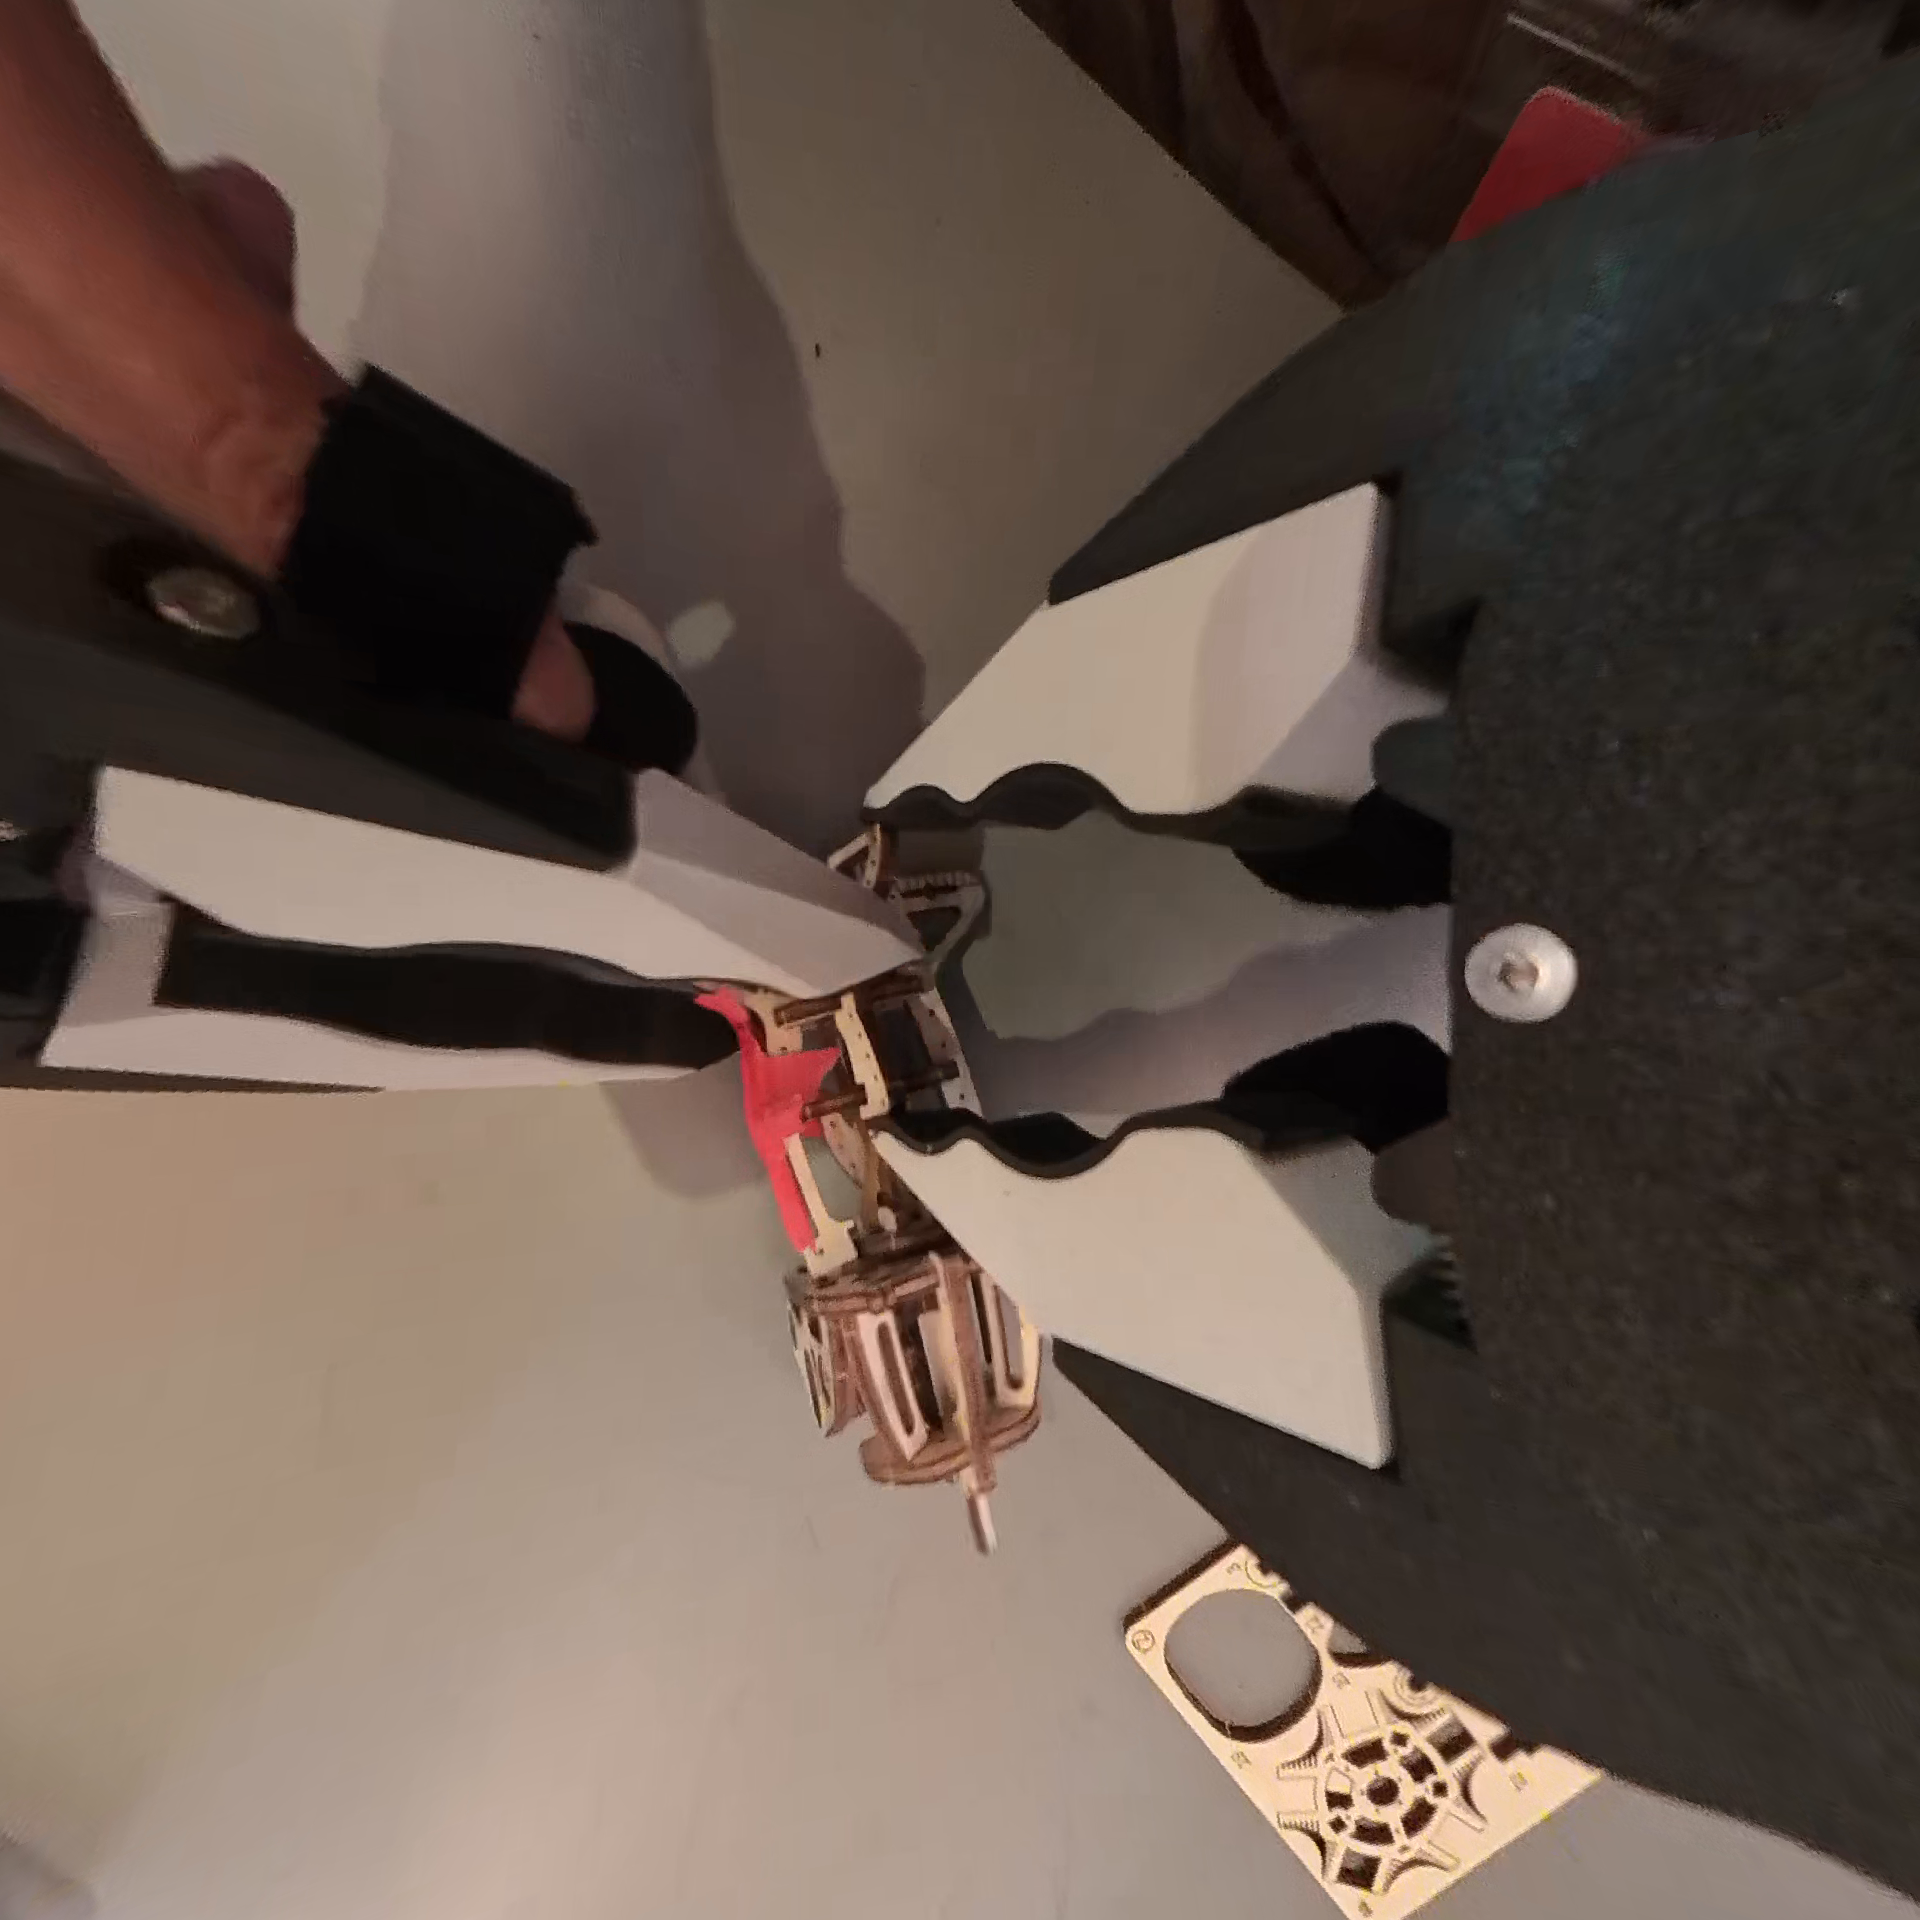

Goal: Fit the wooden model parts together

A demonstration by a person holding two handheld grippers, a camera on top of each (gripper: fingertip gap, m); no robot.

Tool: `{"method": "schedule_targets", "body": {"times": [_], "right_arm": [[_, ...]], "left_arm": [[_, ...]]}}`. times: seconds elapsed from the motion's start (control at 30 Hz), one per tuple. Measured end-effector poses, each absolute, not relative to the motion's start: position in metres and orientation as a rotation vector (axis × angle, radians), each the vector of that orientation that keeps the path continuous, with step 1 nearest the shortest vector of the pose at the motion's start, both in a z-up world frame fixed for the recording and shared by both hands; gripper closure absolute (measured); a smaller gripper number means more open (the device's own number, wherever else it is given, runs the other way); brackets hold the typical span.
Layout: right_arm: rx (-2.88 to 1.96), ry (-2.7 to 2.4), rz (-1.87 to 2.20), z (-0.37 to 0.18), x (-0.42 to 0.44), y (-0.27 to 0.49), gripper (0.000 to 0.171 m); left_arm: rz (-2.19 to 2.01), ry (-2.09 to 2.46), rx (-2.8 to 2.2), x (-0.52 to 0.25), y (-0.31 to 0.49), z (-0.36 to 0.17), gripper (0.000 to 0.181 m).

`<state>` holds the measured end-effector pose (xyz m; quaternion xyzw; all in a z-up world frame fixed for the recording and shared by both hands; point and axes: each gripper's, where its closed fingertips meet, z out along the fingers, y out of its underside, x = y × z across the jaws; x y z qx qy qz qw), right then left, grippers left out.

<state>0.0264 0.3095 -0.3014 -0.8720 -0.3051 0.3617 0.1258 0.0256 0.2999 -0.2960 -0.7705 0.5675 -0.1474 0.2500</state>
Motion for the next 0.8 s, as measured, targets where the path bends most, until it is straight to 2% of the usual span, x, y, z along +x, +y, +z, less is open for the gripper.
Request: {"method": "schedule_targets", "body": {"times": [0.03,0.3,0.43,0.53,0.6,0.67,0.8], "right_arm": [[-2.537,-0.894,1.063,-0.302,0.024,0.308,0.131],[-2.539,-0.838,1.113,-0.302,0.018,0.307,0.138],[-2.505,-0.781,1.114,-0.299,0.014,0.317,0.127],[-2.48,-0.766,1.117,-0.299,0.009,0.323,0.126],[-2.468,-0.779,1.102,-0.3,0.005,0.324,0.128],[-2.47,-0.8,1.036,-0.303,0.007,0.326,0.137],[-2.459,-0.792,1.052,-0.303,0.007,0.326,0.137]], "left_arm": [[-0.405,1.542,-2.104,0.027,0.3,-0.295,0.13],[-0.328,1.569,-2.231,0.022,0.3,-0.296,0.13],[-0.273,1.624,-2.222,0.021,0.3,-0.298,0.13],[-0.255,1.647,-2.228,0.02,0.3,-0.298,0.13],[-0.24,1.667,-2.229,0.019,0.3,-0.298,0.13],[-0.231,1.685,-2.234,0.019,0.299,-0.298,0.13],[-0.257,1.687,-2.257,0.019,0.299,-0.298,0.13]]}}
